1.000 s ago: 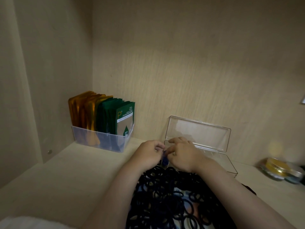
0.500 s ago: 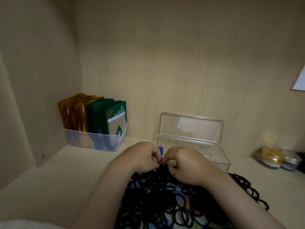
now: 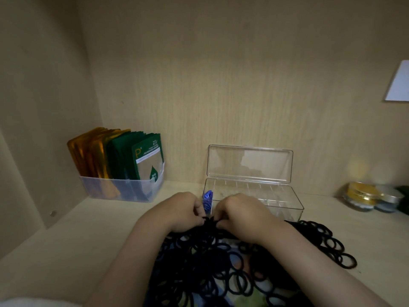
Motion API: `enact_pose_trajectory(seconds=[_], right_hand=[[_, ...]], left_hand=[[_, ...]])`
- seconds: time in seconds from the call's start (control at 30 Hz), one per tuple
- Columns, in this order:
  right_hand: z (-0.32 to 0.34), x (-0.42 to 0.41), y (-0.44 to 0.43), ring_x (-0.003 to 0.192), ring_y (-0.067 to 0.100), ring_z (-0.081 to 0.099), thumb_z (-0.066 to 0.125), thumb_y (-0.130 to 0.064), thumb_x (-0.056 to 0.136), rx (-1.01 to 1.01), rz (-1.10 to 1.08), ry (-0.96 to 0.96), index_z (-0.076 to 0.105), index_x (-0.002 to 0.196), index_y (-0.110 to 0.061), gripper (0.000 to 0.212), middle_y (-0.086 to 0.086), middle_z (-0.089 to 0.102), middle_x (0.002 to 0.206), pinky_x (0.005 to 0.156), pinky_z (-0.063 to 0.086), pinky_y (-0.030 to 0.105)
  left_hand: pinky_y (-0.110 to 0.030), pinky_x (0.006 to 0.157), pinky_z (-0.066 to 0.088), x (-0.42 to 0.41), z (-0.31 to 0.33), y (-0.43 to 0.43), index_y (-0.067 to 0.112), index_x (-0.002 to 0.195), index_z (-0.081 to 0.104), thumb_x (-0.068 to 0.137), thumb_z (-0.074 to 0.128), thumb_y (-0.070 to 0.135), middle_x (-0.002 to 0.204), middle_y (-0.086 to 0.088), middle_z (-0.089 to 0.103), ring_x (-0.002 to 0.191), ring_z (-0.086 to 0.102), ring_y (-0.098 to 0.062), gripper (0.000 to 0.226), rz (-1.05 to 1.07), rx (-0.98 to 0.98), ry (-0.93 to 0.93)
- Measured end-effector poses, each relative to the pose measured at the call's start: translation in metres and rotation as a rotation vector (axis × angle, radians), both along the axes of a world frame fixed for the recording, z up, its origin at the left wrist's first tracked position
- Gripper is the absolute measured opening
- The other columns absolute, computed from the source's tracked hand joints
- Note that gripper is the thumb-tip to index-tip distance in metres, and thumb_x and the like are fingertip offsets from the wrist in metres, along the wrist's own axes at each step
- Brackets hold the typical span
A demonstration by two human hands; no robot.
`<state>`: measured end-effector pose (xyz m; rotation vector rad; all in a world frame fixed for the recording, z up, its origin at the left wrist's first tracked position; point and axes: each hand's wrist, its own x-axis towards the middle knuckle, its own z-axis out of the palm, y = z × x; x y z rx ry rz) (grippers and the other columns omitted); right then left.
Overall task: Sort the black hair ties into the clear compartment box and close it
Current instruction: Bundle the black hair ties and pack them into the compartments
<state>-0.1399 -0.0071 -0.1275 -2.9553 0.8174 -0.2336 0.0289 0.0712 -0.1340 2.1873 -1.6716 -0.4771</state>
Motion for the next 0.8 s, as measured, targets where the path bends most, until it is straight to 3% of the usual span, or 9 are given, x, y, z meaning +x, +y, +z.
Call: enact_pose_trajectory(seconds=[0.07, 0.17, 0.27, 0.4, 0.5, 0.63, 0.7, 0.8], right_hand=[[0.006, -0.003, -0.004, 0.084, 0.009, 0.06, 0.072, -0.036, 0.085, 0.114, -0.032, -0.103, 0.071, 0.096, -0.029, 0.013, -0.012, 0.068, 0.092, 0.073, 0.047, 0.025], [0.012, -0.007, -0.012, 0.072, 0.003, 0.066, 0.078, -0.028, 0.083, 0.401, -0.071, -0.3, 0.075, 0.088, -0.025, 0.006, -0.01, 0.073, 0.082, 0.072, 0.054, 0.025], [0.021, -0.009, -0.011, 0.06, 0.007, 0.065, 0.076, -0.009, 0.085, 0.769, -0.129, -0.53, 0.077, 0.086, -0.014, 0.004, -0.002, 0.072, 0.072, 0.063, 0.056, 0.026], [0.031, -0.01, -0.002, 0.068, 0.021, 0.073, 0.068, 0.004, 0.087, 1.175, -0.079, -0.699, 0.072, 0.097, 0.002, 0.01, 0.016, 0.074, 0.081, 0.053, 0.056, 0.027], [0.026, -0.004, 0.001, 0.06, 0.02, 0.071, 0.067, 0.006, 0.087, 1.136, -0.141, -0.75, 0.072, 0.093, 0.001, 0.009, 0.013, 0.073, 0.073, 0.045, 0.054, 0.025], [0.017, 0.003, 0.002, 0.049, 0.019, 0.064, 0.069, 0.005, 0.085, 0.98, -0.224, -0.799, 0.071, 0.085, -0.002, 0.007, 0.007, 0.071, 0.062, 0.043, 0.052, 0.027], [0.013, 0.004, 0.002, 0.046, 0.018, 0.063, 0.07, 0.003, 0.084, 0.925, -0.227, -0.787, 0.071, 0.085, -0.004, 0.007, 0.003, 0.07, 0.061, 0.044, 0.051, 0.028], [0.01, 0.006, 0.004, 0.052, 0.02, 0.066, 0.075, -0.004, 0.084, 0.845, -0.218, -0.743, 0.071, 0.084, -0.011, 0.009, -0.001, 0.069, 0.065, 0.046, 0.054, 0.029]], left_hand=[[-0.024, 0.074, 0.053, 0.001, 0.004, 0.001, 0.029, 0.081, 0.068, 0.084, 0.068, 0.026, 0.08, 0.011, 0.069, 0.077, 0.066, -0.008, 0.004, 0.032, -0.076, 0.113], [-0.024, 0.067, 0.051, 0.002, 0.014, 0.006, 0.027, 0.086, 0.069, 0.085, 0.068, 0.022, 0.079, 0.008, 0.075, 0.071, 0.068, -0.006, 0.005, 0.101, -0.211, 0.257], [-0.023, 0.06, 0.05, -0.001, 0.019, 0.007, 0.028, 0.088, 0.073, 0.084, 0.073, 0.02, 0.079, 0.004, 0.076, 0.065, 0.066, -0.005, 0.009, 0.191, -0.322, 0.363], [-0.017, 0.062, 0.055, -0.01, 0.016, 0.006, 0.02, 0.095, 0.078, 0.088, 0.072, 0.015, 0.087, -0.001, 0.078, 0.073, 0.073, -0.008, 0.011, 0.189, -0.311, 0.692], [-0.022, 0.072, 0.059, -0.019, 0.018, 0.006, 0.009, 0.104, 0.076, 0.092, 0.067, 0.016, 0.094, -0.011, 0.077, 0.085, 0.075, -0.017, 0.017, 0.089, -0.252, 0.929], [-0.033, 0.085, 0.06, -0.02, 0.022, 0.006, 0.001, 0.111, 0.07, 0.1, 0.053, 0.024, 0.098, -0.017, 0.076, 0.092, 0.074, -0.024, 0.03, 0.046, -0.204, 1.062], [-0.033, 0.086, 0.059, -0.018, 0.019, 0.006, 0.005, 0.111, 0.072, 0.096, 0.061, 0.025, 0.101, -0.012, 0.076, 0.095, 0.074, -0.02, 0.027, 0.031, -0.203, 0.975], [-0.024, 0.078, 0.06, -0.016, 0.017, 0.006, 0.014, 0.104, 0.076, 0.091, 0.068, 0.013, 0.1, -0.008, 0.077, 0.089, 0.073, -0.015, 0.015, 0.049, -0.212, 0.835]])
